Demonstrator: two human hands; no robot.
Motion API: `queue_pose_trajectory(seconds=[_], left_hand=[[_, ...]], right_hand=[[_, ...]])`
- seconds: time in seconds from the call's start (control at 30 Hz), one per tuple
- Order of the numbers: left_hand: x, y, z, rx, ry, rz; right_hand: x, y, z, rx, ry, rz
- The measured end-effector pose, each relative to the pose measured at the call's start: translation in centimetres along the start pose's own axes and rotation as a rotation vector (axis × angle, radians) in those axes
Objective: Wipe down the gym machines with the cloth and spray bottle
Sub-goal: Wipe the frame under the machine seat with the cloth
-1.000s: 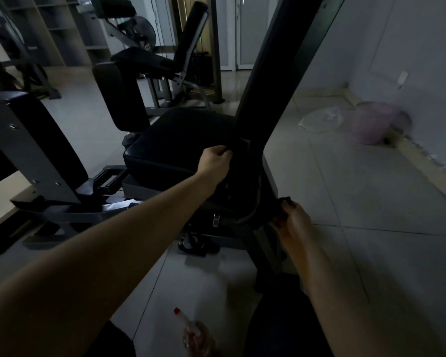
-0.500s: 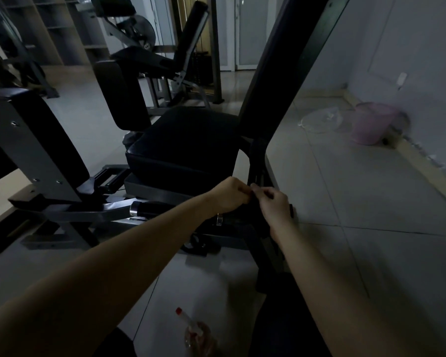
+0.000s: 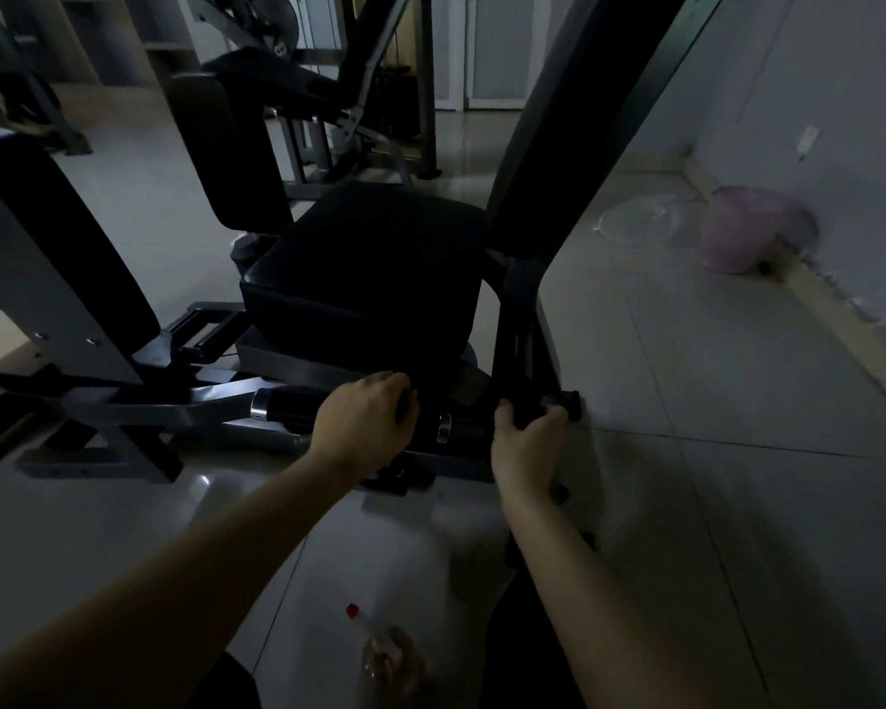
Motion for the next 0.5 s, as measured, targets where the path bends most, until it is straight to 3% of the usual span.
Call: queue_pose_trajectory(seconds=[0.2, 0.4, 0.5], left_hand=[[0.1, 0.2, -0.4, 0.014, 0.010, -0.070], [-0.1, 0.6, -0.6, 0.039, 0.043, -0.078], [0.0, 0.7, -0.6, 0.041, 0.038, -0.082]], right_hand=[[3.2, 4.9, 0.1, 0.007, -0.126, -0.010], [0.4, 1.9, 0.5, -0.026, 0.063, -0.053], [-0.9, -2.4, 1.4, 0.000, 0.232, 0.031]])
Point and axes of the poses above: each hand's wrist, its own y-axis away from the middle knuckle, its own x-axis out of the palm, z = x × y, the point moved 5 cm from there along -y, towards the middle knuckle, and after that the axes turned 8 degrees about z, right-handed, at the moved point
